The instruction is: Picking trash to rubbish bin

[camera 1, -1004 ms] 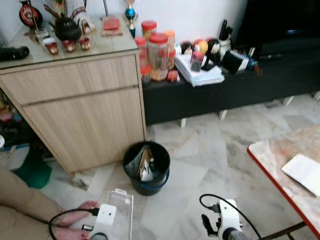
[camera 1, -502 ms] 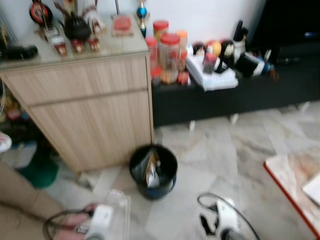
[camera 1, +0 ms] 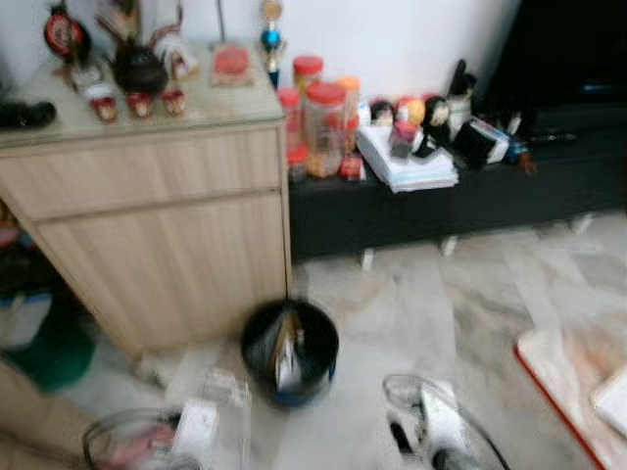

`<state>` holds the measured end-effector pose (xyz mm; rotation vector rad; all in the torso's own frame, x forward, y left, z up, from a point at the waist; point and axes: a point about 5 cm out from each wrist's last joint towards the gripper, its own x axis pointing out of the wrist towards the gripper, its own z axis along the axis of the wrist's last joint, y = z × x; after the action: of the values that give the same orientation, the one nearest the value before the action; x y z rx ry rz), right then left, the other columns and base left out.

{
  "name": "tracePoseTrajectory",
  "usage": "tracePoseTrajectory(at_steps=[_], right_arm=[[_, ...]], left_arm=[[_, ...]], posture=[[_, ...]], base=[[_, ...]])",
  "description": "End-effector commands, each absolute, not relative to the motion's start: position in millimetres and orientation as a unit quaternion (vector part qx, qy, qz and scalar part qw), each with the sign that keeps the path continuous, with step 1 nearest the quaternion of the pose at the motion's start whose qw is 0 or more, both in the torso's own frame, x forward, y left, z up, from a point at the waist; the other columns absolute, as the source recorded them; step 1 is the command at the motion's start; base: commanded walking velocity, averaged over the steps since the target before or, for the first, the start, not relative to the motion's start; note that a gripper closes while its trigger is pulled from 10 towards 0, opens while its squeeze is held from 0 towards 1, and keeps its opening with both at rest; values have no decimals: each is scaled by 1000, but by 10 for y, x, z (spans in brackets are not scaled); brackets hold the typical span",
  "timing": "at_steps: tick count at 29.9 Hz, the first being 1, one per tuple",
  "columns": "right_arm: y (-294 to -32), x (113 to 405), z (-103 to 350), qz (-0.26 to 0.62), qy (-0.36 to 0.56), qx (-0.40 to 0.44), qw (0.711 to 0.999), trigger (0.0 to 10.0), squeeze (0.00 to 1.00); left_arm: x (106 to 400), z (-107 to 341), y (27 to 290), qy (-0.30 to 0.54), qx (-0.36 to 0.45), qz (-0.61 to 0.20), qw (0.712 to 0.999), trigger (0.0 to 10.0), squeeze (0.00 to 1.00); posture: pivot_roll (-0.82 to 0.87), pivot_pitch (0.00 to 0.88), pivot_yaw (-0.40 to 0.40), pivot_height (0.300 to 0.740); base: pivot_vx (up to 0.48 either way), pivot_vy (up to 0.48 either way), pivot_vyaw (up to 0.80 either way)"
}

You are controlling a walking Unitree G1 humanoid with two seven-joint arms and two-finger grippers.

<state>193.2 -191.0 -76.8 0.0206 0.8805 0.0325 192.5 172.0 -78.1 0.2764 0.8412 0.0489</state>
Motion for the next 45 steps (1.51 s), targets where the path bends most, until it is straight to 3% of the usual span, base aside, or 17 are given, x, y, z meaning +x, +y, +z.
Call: tracePoseTrajectory(at_steps=[1, 29, 35, 45], right_arm=[[-1786, 2003, -745, 30, 419, 16, 907, 10000, 0], [-1778, 2004, -748, 18, 420, 37, 907, 10000, 0], [-1779, 2013, -741, 20, 417, 34, 908, 10000, 0], [-1776, 2029, -731, 20, 412, 39, 910, 10000, 0]], left_arm=[[1924, -769, 1872, 411, 141, 43, 900, 10000, 0], [1943, -757, 1889, 408, 140, 47, 901, 10000, 0], [1943, -759, 1875, 409, 138, 45, 901, 10000, 0], [1948, -757, 1869, 409, 137, 45, 901, 10000, 0]], posture=[[56, 55, -58, 740], [53, 77, -56, 740], [51, 79, -58, 740], [49, 78, -58, 740]], base=[[292, 0, 800], [290, 0, 0], [291, 0, -663], [289, 0, 0]])
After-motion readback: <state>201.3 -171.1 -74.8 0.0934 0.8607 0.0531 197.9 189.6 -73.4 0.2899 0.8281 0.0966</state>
